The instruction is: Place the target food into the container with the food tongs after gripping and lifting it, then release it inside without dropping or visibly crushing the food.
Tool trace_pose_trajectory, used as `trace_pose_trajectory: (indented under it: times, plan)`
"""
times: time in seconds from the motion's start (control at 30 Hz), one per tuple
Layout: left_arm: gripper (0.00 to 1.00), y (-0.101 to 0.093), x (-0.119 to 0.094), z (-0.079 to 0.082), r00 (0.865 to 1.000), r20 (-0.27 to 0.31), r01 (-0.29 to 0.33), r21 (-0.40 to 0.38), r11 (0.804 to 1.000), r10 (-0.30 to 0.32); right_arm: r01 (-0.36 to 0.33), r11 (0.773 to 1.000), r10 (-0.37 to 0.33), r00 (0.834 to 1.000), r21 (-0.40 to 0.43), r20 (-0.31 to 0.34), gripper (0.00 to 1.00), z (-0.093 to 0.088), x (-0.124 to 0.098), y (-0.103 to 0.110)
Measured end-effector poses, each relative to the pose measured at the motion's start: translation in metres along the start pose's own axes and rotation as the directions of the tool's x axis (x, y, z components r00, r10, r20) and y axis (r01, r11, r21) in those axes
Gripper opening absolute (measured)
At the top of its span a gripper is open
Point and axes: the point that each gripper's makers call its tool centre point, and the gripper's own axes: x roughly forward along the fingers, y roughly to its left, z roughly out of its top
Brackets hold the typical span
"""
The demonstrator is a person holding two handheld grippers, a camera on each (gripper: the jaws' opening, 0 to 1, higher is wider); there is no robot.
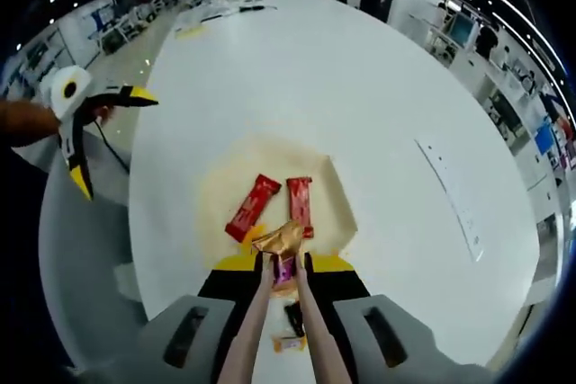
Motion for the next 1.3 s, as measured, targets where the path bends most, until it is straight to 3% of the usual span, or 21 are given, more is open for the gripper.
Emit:
trace_pose_trajectory:
  times: [0.2, 0.43, 1.03, 1.13, 1.3]
  plan:
    - [0.97, 0.0, 0.0, 0.0, 1.0, 0.0, -0.001, 0.002, 1.0, 0.001, -0.024, 0.999, 0.025, 1.0, -0.041, 0.007, 0.17, 0.028, 0.012, 0.012]
    - [0.97, 0.002, -0.001, 0.0, 1.0, 0.003, -0.008, 0.001, 1.0, 0.008, -0.035, 0.997, 0.035, 0.999, -0.067, 0.004, 0.18, 0.04, 0.02, 0.02]
    - [0.96, 0.0, 0.0, -0.002, 1.0, -0.013, -0.002, 0.011, 1.0, 0.002, -0.021, 0.997, 0.022, 1.0, -0.07, 0.014, 0.22, 0.026, 0.015, 0.014]
    - [0.96, 0.001, -0.002, 0.0, 1.0, 0.001, -0.01, 0.012, 1.0, 0.01, -0.015, 0.996, 0.014, 1.0, -0.083, -0.011, 0.22, 0.014, 0.013, 0.013]
    - [0.96, 0.002, -0.001, 0.0, 1.0, -0.001, -0.008, 0.001, 1.0, 0.008, -0.001, 0.999, 0.002, 1.0, -0.053, 0.011, 0.22, 0.006, 0.006, 0.004]
